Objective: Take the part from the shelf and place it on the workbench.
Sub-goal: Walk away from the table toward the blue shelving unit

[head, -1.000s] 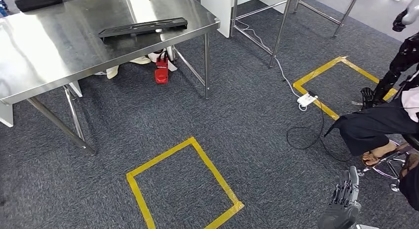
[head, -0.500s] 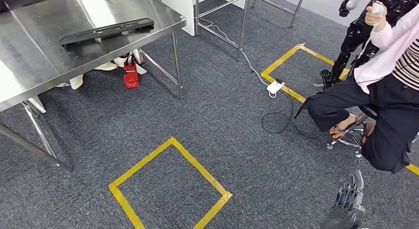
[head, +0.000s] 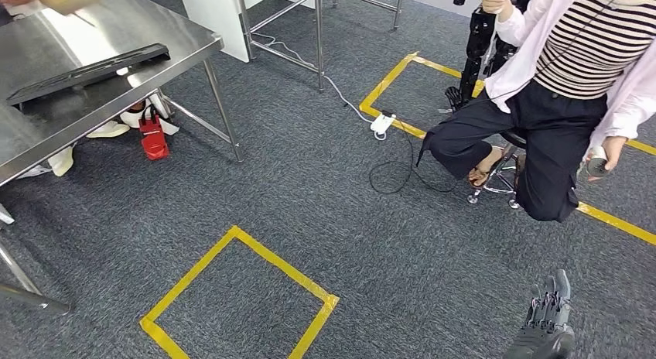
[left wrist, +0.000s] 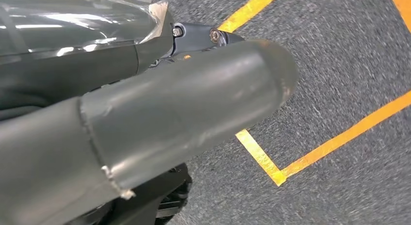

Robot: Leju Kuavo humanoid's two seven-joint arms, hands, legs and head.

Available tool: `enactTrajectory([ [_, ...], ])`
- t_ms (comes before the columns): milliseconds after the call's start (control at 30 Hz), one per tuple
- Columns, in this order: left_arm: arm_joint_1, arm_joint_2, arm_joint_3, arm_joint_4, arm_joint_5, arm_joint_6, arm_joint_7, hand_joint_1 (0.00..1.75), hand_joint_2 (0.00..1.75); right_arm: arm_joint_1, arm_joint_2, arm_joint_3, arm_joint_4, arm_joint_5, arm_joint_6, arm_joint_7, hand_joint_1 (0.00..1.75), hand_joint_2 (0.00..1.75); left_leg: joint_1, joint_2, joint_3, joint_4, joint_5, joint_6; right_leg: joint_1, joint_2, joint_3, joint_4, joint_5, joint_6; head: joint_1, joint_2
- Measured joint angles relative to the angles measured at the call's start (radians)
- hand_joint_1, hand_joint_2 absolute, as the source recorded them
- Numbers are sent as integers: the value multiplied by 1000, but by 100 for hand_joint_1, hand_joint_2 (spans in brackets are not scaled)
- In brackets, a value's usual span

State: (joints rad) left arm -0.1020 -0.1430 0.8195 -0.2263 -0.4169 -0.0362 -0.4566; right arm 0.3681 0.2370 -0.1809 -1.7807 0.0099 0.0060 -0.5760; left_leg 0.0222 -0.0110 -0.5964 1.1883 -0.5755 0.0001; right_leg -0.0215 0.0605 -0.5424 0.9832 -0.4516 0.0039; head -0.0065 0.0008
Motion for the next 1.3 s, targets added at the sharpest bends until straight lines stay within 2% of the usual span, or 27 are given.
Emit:
enactTrajectory([
  [67,0,-1,-2,1,0,2,0,0,0,-3,3,-4,1,1,7,0,0,0,7,-41,55,-123,54,3,2,25,-5,8,0,4,-1,0],
  [100,0,-1,-3,1,0,3,0,0,0,-5,4,-7,2,1,9,0,0,0,8,-57,69,-160,65,5,4,36,-12,12,1,10,-1,0],
  [133,0,-2,-4,1,0,4,0,0,0,-7,5,-10,2,1,12,0,0,0,5,-63,72,-173,64,9,5,46,-20,13,4,17,-1,0],
  [200,-3,-4,-6,1,0,4,0,0,0,-6,8,-18,3,2,18,-1,0,0,0,-43,70,-179,71,23,4,63,-36,13,11,35,-1,0],
  [233,-4,-5,-6,1,0,4,0,0,0,-6,9,-22,3,2,20,-1,0,0,-2,-31,70,-184,77,33,4,55,-44,21,8,39,-1,0],
  [300,-4,-6,-6,1,0,4,-1,0,0,-9,9,-29,4,2,21,-2,0,0,-1,-3,69,-195,87,50,6,7,-83,92,-29,37,4,0],
  [367,-2,-5,-6,1,1,4,-2,0,0,-11,10,-32,7,2,22,-3,0,0,-6,26,65,-196,89,54,5,-36,-145,225,-89,32,8,0],
  [400,-1,-5,-5,1,1,4,-1,0,0,-11,10,-34,9,2,22,-3,0,0,-7,41,63,-195,89,54,4,-44,-168,279,-109,34,9,0],
  [433,-1,-5,-5,1,1,4,-1,0,0,-11,10,-37,11,1,23,-3,0,0,-8,55,62,-195,90,54,2,-47,-175,303,-115,39,9,0],
  [467,-1,-6,-6,1,1,4,-1,0,0,-10,10,-38,13,1,23,-3,0,0,-8,69,61,-195,89,54,0,-52,-160,286,-106,47,9,0],
  [500,-1,-6,-6,1,2,4,-1,0,0,-11,10,-40,14,1,23,-3,0,0,-8,82,62,-194,89,52,-4,-61,-124,229,-86,56,9,0],
  [567,-2,-7,-6,1,4,4,-2,0,0,-12,10,-41,16,1,26,-4,0,0,-10,104,66,-192,86,43,-6,-110,-36,79,-44,65,10,0],
  [633,-2,-6,-5,1,8,2,-3,0,0,-12,10,-43,18,1,32,-7,0,0,-14,124,73,-191,80,27,0,-141,-1,12,-26,53,9,0],
  [700,-4,-6,-5,1,10,-1,-6,0,0,-10,9,-46,21,1,38,-10,0,0,-12,141,79,-192,77,14,4,-122,-8,13,-20,37,7,0],
  [733,-5,-6,-5,1,10,-2,-8,0,0,-9,9,-49,22,0,40,-11,0,0,-9,131,79,-187,70,7,0,-110,-9,12,-17,30,7,0],
  [800,-5,-6,-5,1,11,-5,-12,0,0,-10,8,-52,24,-1,44,-13,0,0,-3,76,57,-130,24,-2,-8,-87,-8,10,-9,12,5,0],
  [833,-3,-5,-5,2,11,-6,-15,0,0,-10,9,-52,25,-2,46,-13,0,0,-2,43,32,-71,-13,-4,-7,-76,-9,10,-6,5,3,0],
  [867,-1,-5,-5,2,11,-6,-16,0,0,-11,9,-53,27,-2,49,-14,0,0,-2,23,0,-1,-50,-3,-4,-64,-12,10,-4,0,3,0],
  [900,1,-5,-5,2,11,-7,-17,0,0,-11,9,-53,30,-3,52,-14,0,0,-2,14,-28,60,-75,-2,-1,-50,-14,10,-3,-3,2,0],
  [933,2,-5,-5,3,11,-7,-18,0,0,-10,9,-54,32,-4,54,-14,0,0,-2,11,-46,95,-81,-1,2,-36,-15,11,-2,-4,2,0],
  [967,2,-5,-5,3,12,-7,-19,0,0,-10,8,-54,35,-4,54,-14,0,0,-2,10,-46,92,-65,1,4,-22,-16,11,-2,-4,2,0],
  [1000,2,-5,-5,3,12,-7,-19,0,0,-9,8,-54,37,-4,55,-14,0,0,-1,6,-27,49,-32,4,4,-8,-14,12,-2,-4,2,0],
  [1067,2,-4,-5,3,12,-7,-19,0,0,-10,8,-55,40,-4,55,-14,0,0,1,-37,35,-87,39,10,7,18,-14,16,-1,-2,2,0],
  [1133,2,-3,-5,3,12,-8,-20,0,0,-11,8,-55,41,-4,56,-14,0,0,0,-73,67,-166,67,16,10,40,-23,19,2,5,2,0],
  [1167,1,-3,-5,3,12,-8,-20,0,0,-11,8,-55,42,-4,56,-14,0,0,-3,-74,69,-173,66,19,10,50,-28,18,5,12,3,0],
  [1233,-1,-4,-5,3,12,-9,-21,0,0,-10,8,-55,43,-4,56,-14,0,0,-8,-48,70,-181,75,32,9,61,-41,18,10,26,2,0],
  [1300,-2,-4,-5,3,13,-10,-22,0,0,-12,7,-57,43,-4,56,-15,0,0,-7,-21,74,-195,84,48,10,21,-68,62,-13,29,5,0],
])
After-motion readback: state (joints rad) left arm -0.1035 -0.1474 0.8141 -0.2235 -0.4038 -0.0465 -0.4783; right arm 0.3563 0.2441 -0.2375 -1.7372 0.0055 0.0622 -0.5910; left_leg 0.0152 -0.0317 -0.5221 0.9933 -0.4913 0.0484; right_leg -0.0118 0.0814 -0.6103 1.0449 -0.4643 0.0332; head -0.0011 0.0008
